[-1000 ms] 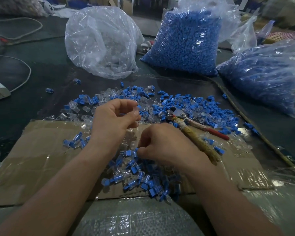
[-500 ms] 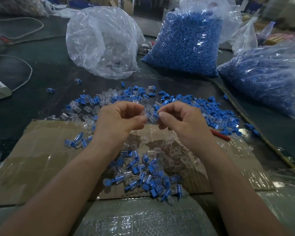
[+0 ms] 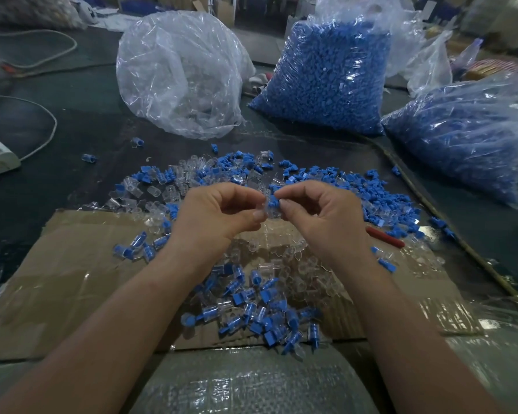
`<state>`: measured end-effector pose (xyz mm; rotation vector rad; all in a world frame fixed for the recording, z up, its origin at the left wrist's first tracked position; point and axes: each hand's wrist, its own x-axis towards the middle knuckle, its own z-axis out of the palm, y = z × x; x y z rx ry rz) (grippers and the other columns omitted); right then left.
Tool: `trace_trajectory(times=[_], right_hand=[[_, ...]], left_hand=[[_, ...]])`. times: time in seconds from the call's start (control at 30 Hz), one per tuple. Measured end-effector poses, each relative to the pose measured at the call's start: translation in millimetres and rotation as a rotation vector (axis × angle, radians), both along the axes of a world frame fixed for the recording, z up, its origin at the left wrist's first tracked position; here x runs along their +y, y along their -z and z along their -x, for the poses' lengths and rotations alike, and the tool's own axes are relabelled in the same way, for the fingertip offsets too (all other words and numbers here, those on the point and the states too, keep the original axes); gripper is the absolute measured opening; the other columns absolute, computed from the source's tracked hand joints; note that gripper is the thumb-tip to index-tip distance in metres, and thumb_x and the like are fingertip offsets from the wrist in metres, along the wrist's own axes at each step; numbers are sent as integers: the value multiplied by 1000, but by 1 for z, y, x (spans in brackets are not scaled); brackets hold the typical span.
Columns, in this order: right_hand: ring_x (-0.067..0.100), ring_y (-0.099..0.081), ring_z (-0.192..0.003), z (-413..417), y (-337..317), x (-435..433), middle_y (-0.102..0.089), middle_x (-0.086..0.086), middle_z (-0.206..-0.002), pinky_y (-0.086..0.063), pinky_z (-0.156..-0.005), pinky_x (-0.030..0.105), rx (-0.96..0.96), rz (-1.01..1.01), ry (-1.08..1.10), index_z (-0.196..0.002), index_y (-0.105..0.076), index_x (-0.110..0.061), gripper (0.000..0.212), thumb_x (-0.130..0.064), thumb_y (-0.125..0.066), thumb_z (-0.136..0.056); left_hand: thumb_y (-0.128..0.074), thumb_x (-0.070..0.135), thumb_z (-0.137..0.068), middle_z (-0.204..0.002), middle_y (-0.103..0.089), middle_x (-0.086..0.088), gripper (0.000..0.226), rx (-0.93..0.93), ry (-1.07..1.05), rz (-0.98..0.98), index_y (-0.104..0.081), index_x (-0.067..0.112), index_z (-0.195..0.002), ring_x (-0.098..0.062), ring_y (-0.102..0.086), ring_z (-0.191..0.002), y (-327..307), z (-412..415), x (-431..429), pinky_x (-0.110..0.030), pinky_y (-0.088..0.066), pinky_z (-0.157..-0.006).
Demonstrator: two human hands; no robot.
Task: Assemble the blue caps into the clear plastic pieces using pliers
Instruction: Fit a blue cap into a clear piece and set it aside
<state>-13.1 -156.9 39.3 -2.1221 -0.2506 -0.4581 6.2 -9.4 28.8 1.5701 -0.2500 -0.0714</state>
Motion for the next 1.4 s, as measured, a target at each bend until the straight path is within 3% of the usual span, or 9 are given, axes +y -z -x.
trace_trajectory(times=[0.13, 0.23, 0.37, 0.47, 0.63, 0.8, 0.93, 1.07, 1.4], right_hand=[[-4, -60, -67, 2, 1, -1, -60, -21, -72, -44, -59, 6, -40, 36, -27, -89, -67, -21, 20, -4, -67, -80], [-4, -61, -66, 2, 1, -2, -61, -22, -71, -46, -59, 7, -36, 28, -77, -88, -66, -26, 24, -4, -68, -79], [2, -63, -62, 1, -3, -5, -68, -10, -66, -50, -61, 14, 147, -276, -203, -78, -67, -21, 20, -3, -71, -70], [4, -64, -65, 0, -3, -6, -69, -9, -67, -52, -63, 16, 194, -387, -224, -78, -65, -19, 20, -16, -72, -60], [5, -66, -78, -2, 0, -7, -70, -10, -78, -51, -71, 17, 270, -385, -213, -87, -65, -25, 30, -26, -71, -57], [10, -67, -77, -1, -1, -8, -72, -3, -82, -52, -70, 19, 321, -400, -271, -91, -67, -18, 30, -23, -69, -62], [6, -67, -71, 0, -3, -8, -72, -6, -76, -50, -66, 15, 294, -394, -267, -85, -68, -19, 23, -22, -69, -63], [7, -67, -70, 0, -2, -10, -72, -5, -75, -51, -66, 17, 290, -377, -253, -85, -69, -18, 22, -23, -69, -63], [8, -68, -71, -2, 1, -10, -72, -5, -73, -51, -65, 16, 281, -402, -252, -77, -69, -21, 23, -28, -73, -55]], left_hand=[[-67, -3, -73, -66, -70, 7, 21, -4, 17, 16, -68, 17, -77, -3, -66, -64, -1, 1, -1, -12, -50, -60], [-64, -5, -75, -67, -71, 6, 20, 3, 34, 35, -68, 14, -79, -4, -66, -65, -1, 1, 0, -12, -50, -60], [-61, -6, -74, -69, -71, 2, 18, 55, 83, 130, -67, 10, -81, -8, -66, -64, -1, 0, 2, -15, -52, -60], [-62, 0, -68, -69, -71, -1, 14, 114, 105, 204, -64, 7, -81, -10, -67, -65, -1, 0, 2, -17, -53, -59], [-63, 4, -60, -70, -70, -3, 15, 142, 110, 253, -67, 7, -75, -12, -67, -64, -1, -1, 2, -17, -53, -61], [-64, 3, -59, -72, -70, -1, 15, 134, 128, 255, -72, 15, -63, -14, -68, -65, -3, 0, 2, -18, -53, -61], [-61, -11, -69, -67, -69, -2, 30, 83, 157, 206, -74, 15, -65, -14, -67, -64, -5, 0, 4, -19, -53, -60], [-69, 13, -60, -66, -70, -5, 13, 58, 169, 179, -73, 17, -71, -16, -67, -61, -7, 3, 4, -19, -52, -57], [-69, 11, -58, -65, -70, -8, 18, 111, 176, 195, -67, 8, -75, -17, -68, -59, -4, 3, 3, -18, -52, -52]])
